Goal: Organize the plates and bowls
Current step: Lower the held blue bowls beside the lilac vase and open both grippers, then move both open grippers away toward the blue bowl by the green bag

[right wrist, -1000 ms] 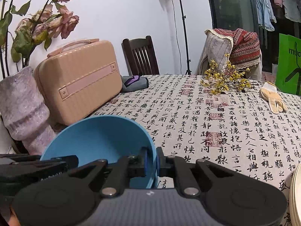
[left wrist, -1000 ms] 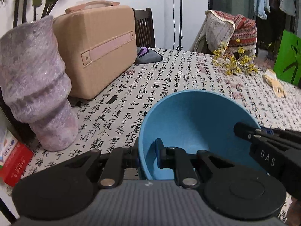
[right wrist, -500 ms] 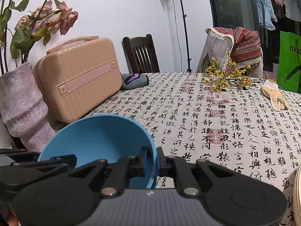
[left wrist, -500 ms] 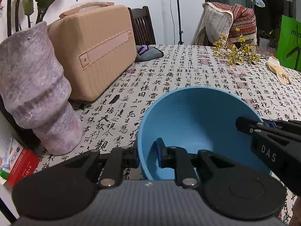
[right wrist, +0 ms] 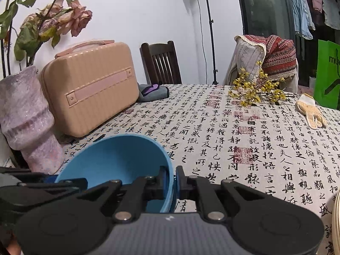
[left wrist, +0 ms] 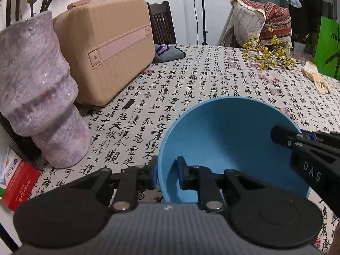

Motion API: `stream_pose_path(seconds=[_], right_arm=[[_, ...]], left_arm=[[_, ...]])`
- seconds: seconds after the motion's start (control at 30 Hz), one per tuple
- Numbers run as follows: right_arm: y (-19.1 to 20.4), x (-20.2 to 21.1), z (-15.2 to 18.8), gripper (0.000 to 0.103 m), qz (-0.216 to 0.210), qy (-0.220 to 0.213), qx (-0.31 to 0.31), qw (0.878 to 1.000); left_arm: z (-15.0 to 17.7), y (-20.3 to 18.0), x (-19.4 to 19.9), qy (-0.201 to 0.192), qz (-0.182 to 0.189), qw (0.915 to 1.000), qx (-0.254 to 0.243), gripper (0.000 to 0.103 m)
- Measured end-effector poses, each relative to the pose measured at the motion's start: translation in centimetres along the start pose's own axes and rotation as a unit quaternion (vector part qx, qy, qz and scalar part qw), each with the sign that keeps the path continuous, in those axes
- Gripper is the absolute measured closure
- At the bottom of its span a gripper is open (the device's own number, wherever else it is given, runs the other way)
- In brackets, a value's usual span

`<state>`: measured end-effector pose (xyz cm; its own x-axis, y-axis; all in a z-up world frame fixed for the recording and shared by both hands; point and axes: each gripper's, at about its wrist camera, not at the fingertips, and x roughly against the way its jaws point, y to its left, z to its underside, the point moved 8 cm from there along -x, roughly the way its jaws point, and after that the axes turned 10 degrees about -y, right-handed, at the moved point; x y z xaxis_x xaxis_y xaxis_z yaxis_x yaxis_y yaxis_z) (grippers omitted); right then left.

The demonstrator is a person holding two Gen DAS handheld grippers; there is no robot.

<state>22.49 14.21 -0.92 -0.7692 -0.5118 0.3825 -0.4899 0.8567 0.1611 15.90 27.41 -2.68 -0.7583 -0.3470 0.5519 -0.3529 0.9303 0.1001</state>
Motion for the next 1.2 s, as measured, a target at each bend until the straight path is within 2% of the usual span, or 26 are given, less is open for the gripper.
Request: stream_pose_path(seconds=[0.23,0.33,0.4,0.53,0.57,0.6,0.67,0.77,0.97,1.2], right_arm=[[-1.1,1.0,-0.4,0.086,-0.020,-0.019,-0.027,0.999],[-1.8,2.2,-0.7,0.072,-0.025,-0.034,-0.034,0.999],[-2.3,2.9,-0.8,0.060,-0.028,-0.043,-0.033,0.998],[-3.6,4.6,-0.4,0.041,-0.032,-0.061,-0.027,0.997],[-4.0,5.0,-0.4,0.032,-0.031,-0.065,-0.025,0.997],[-4.4,5.4,-0.3,0.020,-0.030,-0.069,-0.024,0.997],[-5.2,6.3,-0.1,0.009,-0.030,-0.079,-0.024,0.996],[-6.3,7.5,0.3,0.000,-0.022,-0.089,-0.019,0.996],[-7.6,10.4,0.2,0.000,-0.008,-0.122,0.000,0.993],[-9.4,12.7,0.5,0.000,0.016,-0.140,0.013,0.990]], left_arm=[[-0.1,1.0,0.6,-0.013,0.003,0.9997,0.019,0.053],[-0.3,1.1,1.0,-0.028,0.012,0.9993,0.021,0.036],[-0.3,1.2,1.3,-0.041,0.013,0.9989,0.019,0.022],[-0.5,1.2,2.3,-0.076,0.029,0.9964,0.025,0.010],[-0.6,1.2,2.7,-0.089,0.033,0.9951,0.029,0.003],[-0.7,1.2,3.1,-0.104,0.036,0.9934,0.033,0.000],[-0.9,1.3,4.2,-0.140,0.035,0.9890,0.034,0.000],[-1.1,1.4,5.6,-0.178,0.030,0.9830,0.034,0.000],[-0.6,0.7,7.7,-0.219,0.038,0.9739,0.045,0.000],[-0.1,-0.3,9.6,-0.256,0.057,0.9638,0.049,0.000]])
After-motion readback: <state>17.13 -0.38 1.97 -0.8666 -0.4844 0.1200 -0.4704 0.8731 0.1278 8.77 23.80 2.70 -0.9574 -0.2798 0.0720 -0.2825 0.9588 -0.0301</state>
